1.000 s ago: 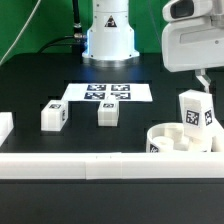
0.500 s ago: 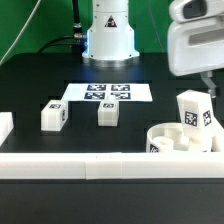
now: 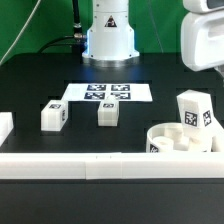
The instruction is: Assemble stool
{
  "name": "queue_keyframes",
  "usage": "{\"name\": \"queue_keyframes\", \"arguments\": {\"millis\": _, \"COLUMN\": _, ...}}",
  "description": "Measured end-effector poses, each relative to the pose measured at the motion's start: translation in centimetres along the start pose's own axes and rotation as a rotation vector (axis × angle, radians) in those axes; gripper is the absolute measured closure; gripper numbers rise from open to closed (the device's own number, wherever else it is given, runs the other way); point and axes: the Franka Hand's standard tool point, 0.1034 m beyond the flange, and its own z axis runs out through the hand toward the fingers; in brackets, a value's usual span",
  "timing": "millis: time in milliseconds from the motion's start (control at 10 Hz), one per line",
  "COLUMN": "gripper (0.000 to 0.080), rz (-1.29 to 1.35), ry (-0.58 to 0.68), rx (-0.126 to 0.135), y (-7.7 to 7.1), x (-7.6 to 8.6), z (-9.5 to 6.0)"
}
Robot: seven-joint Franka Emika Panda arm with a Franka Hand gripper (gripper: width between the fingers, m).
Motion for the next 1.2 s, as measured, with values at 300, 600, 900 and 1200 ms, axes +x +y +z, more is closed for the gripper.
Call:
{"name": "queue_keyframes", "arguments": {"millis": 300, "gripper": 0.0151, "rz": -0.125, "ry": 0.026, "rx": -0.014, "y": 3.8, "x": 1.8, "z": -1.1}}
{"name": "queue_keyframes", "arguments": {"millis": 600, "gripper": 0.0151, "rz": -0.115, "ry": 0.025, "rx": -0.016, "y": 4.2, "x": 1.8, "z": -1.1}}
{"name": "queue_keyframes", "arguments": {"millis": 900, "gripper": 0.0151, "rz": -0.304, "ry": -0.001, "rx": -0.105, "y": 5.8, "x": 1.6, "z": -1.1}}
{"name": "queue_keyframes", "arguments": {"millis": 1200, "gripper": 0.0151, "rz": -0.323, "ry": -0.007, "rx": -0.108, "y": 6.0, "x": 1.4, "z": -0.9}}
